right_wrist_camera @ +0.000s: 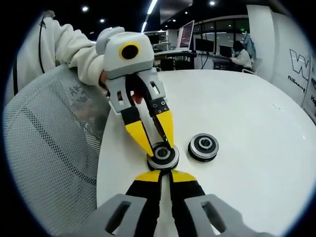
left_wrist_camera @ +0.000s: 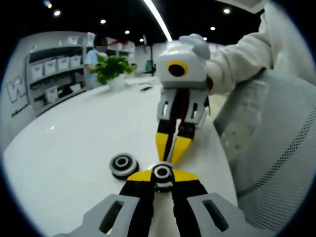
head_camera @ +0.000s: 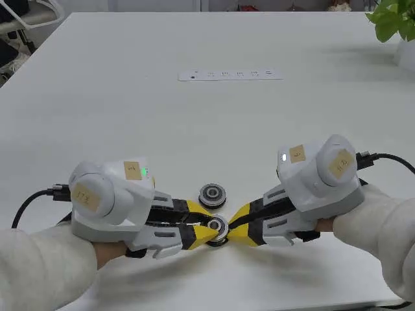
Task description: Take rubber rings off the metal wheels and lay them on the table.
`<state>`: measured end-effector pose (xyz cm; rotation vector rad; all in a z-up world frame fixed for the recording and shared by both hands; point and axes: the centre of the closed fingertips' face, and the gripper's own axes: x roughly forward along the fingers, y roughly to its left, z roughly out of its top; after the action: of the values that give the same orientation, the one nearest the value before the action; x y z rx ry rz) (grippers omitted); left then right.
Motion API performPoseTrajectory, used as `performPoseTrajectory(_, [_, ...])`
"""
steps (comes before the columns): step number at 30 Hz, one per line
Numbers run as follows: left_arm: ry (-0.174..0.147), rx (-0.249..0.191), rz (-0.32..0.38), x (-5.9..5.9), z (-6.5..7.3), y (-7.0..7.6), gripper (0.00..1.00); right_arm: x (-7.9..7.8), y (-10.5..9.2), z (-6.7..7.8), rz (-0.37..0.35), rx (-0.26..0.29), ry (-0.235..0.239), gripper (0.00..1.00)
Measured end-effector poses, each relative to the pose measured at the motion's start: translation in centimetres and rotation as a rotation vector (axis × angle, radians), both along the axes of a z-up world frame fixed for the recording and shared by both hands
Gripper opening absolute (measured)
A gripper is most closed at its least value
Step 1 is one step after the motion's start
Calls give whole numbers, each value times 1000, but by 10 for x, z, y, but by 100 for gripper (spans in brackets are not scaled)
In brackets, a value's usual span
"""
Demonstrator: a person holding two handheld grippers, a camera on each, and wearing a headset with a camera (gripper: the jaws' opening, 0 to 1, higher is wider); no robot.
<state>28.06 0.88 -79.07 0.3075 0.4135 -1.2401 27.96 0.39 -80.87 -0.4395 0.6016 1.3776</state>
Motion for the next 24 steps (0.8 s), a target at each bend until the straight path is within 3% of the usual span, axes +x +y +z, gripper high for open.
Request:
performPoseTrajectory(3, [0,1,1,0,0,0,14,0,0,0,-5,-7,-1,2])
performPoseTrajectory(11, [-7,3,-2,-1,0,0,14,7,-4,-1,-99,-23,69,0])
performPoseTrajectory(12, [-6,4,-2,-1,0,0,14,6,-5,-2,-137,-27,113,0])
performPoseTrajectory(24, [-11,7,-6,-1,0,-1,14,11,-9,3,-283,21,294,0])
